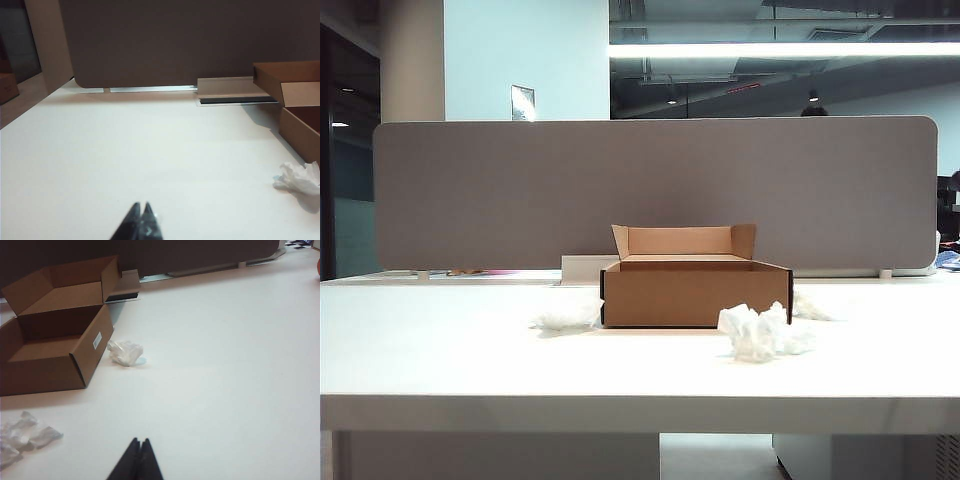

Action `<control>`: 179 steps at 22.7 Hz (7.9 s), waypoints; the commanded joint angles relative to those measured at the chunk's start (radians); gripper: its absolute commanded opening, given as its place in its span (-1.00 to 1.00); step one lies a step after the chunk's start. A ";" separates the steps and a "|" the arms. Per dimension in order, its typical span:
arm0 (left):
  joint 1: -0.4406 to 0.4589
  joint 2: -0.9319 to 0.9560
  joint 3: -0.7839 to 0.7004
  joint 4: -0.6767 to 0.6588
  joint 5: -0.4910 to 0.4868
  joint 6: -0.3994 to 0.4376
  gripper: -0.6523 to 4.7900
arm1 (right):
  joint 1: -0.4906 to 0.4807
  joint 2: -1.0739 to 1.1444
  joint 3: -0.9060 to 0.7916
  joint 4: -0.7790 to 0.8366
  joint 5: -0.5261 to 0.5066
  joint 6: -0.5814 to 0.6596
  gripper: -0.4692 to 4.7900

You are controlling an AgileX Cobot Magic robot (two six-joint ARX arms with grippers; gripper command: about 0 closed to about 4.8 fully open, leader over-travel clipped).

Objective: Pick up all the paper balls on the table and put them in the paper box.

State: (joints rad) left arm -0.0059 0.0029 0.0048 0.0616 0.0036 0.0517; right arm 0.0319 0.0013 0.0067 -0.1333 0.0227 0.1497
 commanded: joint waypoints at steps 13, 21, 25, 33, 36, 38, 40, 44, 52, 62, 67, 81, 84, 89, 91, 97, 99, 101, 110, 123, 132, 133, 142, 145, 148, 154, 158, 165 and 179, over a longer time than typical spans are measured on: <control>0.000 0.001 0.003 0.005 0.000 0.000 -0.78 | 0.000 -0.002 -0.006 0.011 0.001 0.000 -0.84; 0.000 0.001 0.003 0.005 0.000 0.000 -0.78 | 0.000 -0.002 -0.006 0.004 0.001 0.005 -0.84; 0.000 0.001 0.003 0.012 0.000 0.000 -0.78 | 0.000 -0.002 -0.005 0.003 -0.025 0.012 -0.84; 0.000 0.001 0.003 0.038 0.086 -0.007 -0.78 | 0.005 0.000 0.017 0.000 -0.090 0.035 -0.84; 0.000 0.001 0.008 0.053 0.210 -0.008 -0.78 | 0.005 0.001 0.050 -0.006 -0.090 0.057 -0.84; 0.000 0.002 0.014 0.051 0.237 -0.010 -0.78 | 0.005 0.002 0.069 -0.007 -0.090 0.056 -0.84; 0.000 0.002 0.023 0.052 0.247 -0.030 -0.78 | 0.005 0.002 0.092 -0.019 -0.090 0.056 -0.84; 0.000 0.004 0.043 0.052 0.247 -0.042 -0.78 | 0.005 0.003 0.144 -0.073 -0.088 0.055 -0.84; 0.000 0.007 0.074 0.034 0.275 -0.091 -0.78 | 0.004 0.005 0.230 -0.158 -0.093 0.046 -0.84; 0.000 0.222 0.261 -0.039 0.315 -0.090 -0.78 | 0.004 0.458 0.521 -0.161 -0.138 -0.039 -0.84; 0.000 0.393 0.347 -0.038 0.316 -0.089 -0.78 | 0.006 0.678 0.631 -0.162 -0.203 -0.084 -0.84; -0.009 1.124 0.702 -0.042 0.430 -0.085 -0.77 | 0.107 1.194 0.785 -0.157 -0.291 -0.211 -0.44; -0.051 1.246 0.772 -0.041 0.421 -0.040 -0.59 | 0.139 1.259 0.804 -0.156 -0.291 -0.211 0.11; -0.137 1.387 0.873 -0.049 0.412 -0.022 -0.39 | 0.180 1.331 0.821 -0.150 -0.291 -0.211 0.72; -0.172 1.442 0.917 -0.054 0.382 -0.022 -0.05 | 0.201 1.358 0.820 -0.142 -0.290 -0.211 0.72; -0.258 1.581 1.022 -0.077 0.325 -0.022 0.74 | 0.248 1.439 0.820 -0.131 -0.287 -0.220 0.76; -0.280 1.625 1.057 -0.092 0.325 -0.022 0.74 | 0.259 1.466 0.820 -0.122 -0.287 -0.220 0.79; -0.313 1.684 1.098 -0.115 0.325 -0.023 0.74 | 0.285 1.500 0.821 -0.109 -0.267 -0.222 0.79; -0.336 1.836 1.130 -0.132 0.277 -0.026 0.72 | 0.364 1.594 0.827 -0.003 -0.196 -0.199 0.78; -0.336 1.897 1.129 -0.072 0.262 -0.025 0.65 | 0.367 1.660 0.847 0.016 -0.181 -0.172 0.08; -0.336 1.921 1.130 -0.024 0.266 -0.021 -0.77 | 0.367 1.659 0.852 0.042 -0.186 -0.168 -0.83; -0.336 1.919 1.130 -0.022 0.266 -0.022 -0.78 | 0.367 1.659 0.853 0.043 -0.187 -0.168 -0.83; -0.336 1.772 1.130 0.010 0.262 -0.022 -0.78 | 0.367 1.614 1.007 -0.020 -0.269 -0.169 -0.83; -0.337 1.734 1.130 0.069 0.272 -0.024 -0.78 | 0.366 1.604 1.078 -0.019 -0.260 -0.170 -0.83; -0.350 1.726 1.153 0.123 0.344 -0.026 -0.78 | 0.365 1.606 1.141 -0.002 -0.220 -0.185 -0.83; -0.435 1.869 1.337 0.124 0.307 -0.024 -0.78 | 0.351 1.658 1.151 0.168 -0.172 -0.214 -0.83; -0.450 1.968 1.448 0.038 0.303 -0.026 -0.75 | 0.344 1.717 1.151 0.175 -0.125 -0.214 -0.71; -0.451 1.994 1.464 0.029 0.285 -0.025 -0.05 | 0.325 1.748 1.151 0.191 -0.124 -0.214 0.02; -0.441 1.908 1.465 -0.076 0.164 -0.026 0.53 | 0.290 1.744 1.151 0.233 -0.109 -0.203 0.70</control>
State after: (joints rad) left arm -0.4496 1.9362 1.4643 0.0017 0.2020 0.0257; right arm 0.3279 1.7515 1.1538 0.0647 -0.1055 -0.0555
